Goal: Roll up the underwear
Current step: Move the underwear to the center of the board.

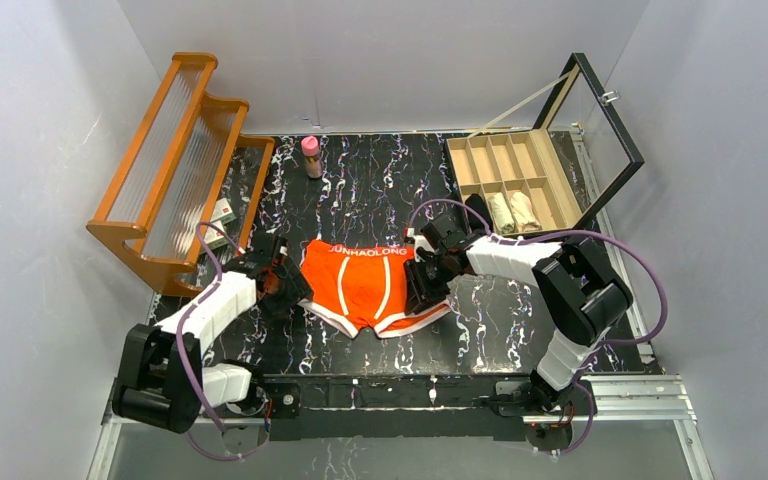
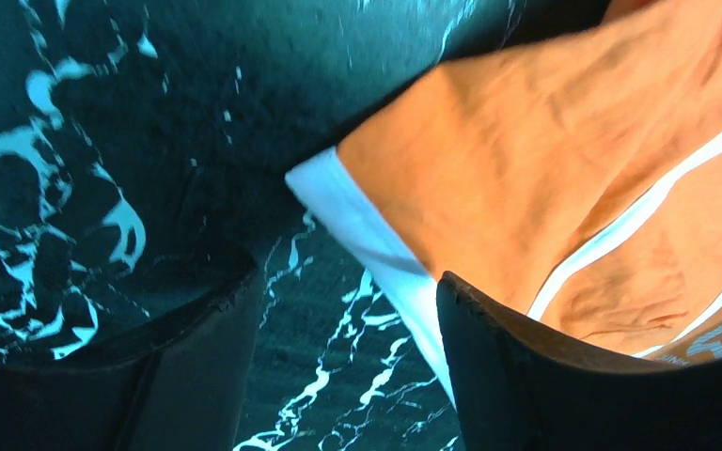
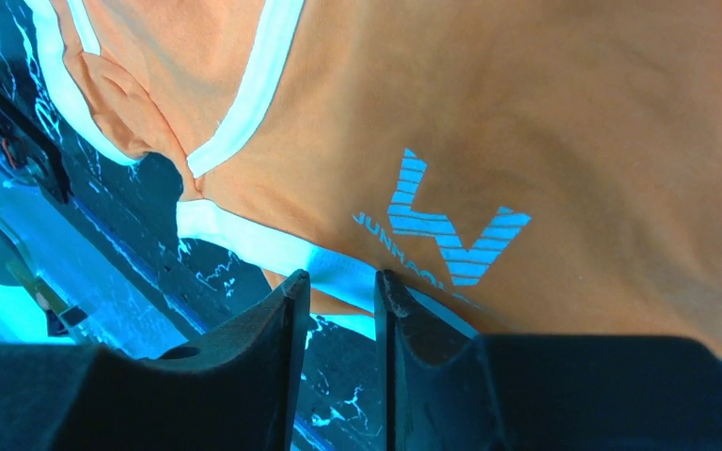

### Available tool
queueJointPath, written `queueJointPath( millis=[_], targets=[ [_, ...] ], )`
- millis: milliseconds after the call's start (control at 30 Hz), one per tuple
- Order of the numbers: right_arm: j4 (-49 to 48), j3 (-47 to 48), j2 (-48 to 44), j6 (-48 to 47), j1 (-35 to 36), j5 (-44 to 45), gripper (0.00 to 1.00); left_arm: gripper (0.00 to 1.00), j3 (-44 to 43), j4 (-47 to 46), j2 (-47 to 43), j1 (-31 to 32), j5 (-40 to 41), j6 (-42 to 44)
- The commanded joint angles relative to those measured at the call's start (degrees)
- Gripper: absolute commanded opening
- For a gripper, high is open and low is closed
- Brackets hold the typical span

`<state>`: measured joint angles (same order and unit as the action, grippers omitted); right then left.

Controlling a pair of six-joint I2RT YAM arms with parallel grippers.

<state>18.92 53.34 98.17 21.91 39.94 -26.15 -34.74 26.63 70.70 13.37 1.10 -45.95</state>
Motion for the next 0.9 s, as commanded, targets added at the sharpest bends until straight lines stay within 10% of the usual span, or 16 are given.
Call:
queueJointPath(
  millis=[0,333,867],
  targets=[
    [6.84,-1.7,-1.09,-3.15,1.19,-1.9,0.39,0.65,1.65,7.48,-2.81,3.41,0.43,-3.96],
    [5.15,11.12,-1.56,-1.4,1.82,-0.59,0.46,0.69,-5.4,8.53,-3.56,3.59,11.53,2.46],
    [-11.29,37.38,22.46,2.1,2.73,11.2,0.57,0.56,-7.36,0.06,10.69,-0.87,4.03,8.67]
  ],
)
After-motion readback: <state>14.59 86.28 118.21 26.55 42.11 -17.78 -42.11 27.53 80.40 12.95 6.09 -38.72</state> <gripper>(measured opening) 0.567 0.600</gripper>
